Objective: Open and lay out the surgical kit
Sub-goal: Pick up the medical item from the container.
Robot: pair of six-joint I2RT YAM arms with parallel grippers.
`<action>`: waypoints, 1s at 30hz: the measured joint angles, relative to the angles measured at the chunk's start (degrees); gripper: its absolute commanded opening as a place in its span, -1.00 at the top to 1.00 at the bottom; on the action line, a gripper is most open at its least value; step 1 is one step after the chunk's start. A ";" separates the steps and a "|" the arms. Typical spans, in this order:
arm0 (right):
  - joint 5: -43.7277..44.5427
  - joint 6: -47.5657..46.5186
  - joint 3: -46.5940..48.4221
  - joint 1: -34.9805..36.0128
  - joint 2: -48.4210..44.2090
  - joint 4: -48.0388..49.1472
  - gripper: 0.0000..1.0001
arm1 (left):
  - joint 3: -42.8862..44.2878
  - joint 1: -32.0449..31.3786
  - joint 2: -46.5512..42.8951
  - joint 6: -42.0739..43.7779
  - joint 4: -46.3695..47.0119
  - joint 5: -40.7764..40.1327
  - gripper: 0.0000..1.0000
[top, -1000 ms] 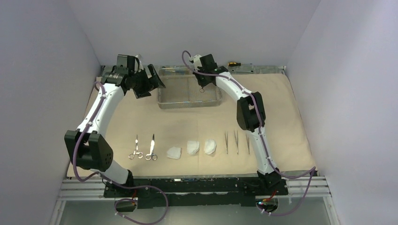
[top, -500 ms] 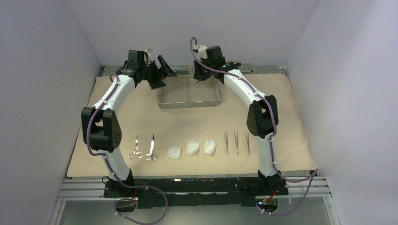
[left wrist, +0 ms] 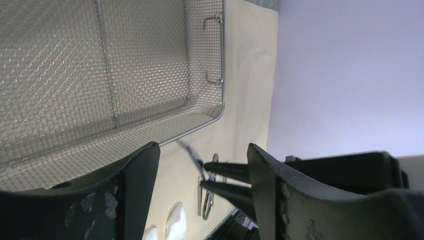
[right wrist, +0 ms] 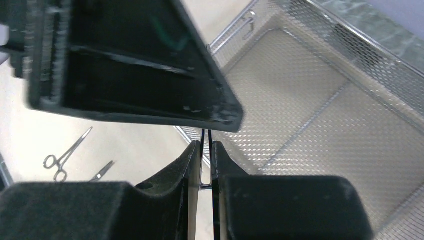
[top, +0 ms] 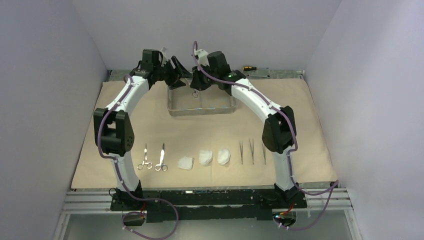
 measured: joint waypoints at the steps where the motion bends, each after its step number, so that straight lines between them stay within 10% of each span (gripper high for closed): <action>1: -0.02 0.07 0.02 0.72 0.00 0.02 0.82 | 0.02 0.00 0.00 -0.39 -0.33 -0.09 -0.17; 10: 0.04 0.72 3.17 4.70 0.07 -1.22 0.73 | 0.04 0.00 -0.44 -1.57 -4.98 -3.10 1.00; 15: -0.85 2.25 5.75 5.42 1.01 -2.78 -0.06 | 0.59 0.07 -2.03 0.59 -7.21 -3.76 1.00; 21: -6.82 5.62 2.58 3.17 -0.72 -0.24 -0.47 | 0.92 0.76 -3.08 8.28 -10.80 0.90 1.00; 30: -18.47 13.64 -23.50 -1.55 -18.16 12.72 -0.55 | -2.69 2.38 -13.46 21.16 -11.52 13.92 1.00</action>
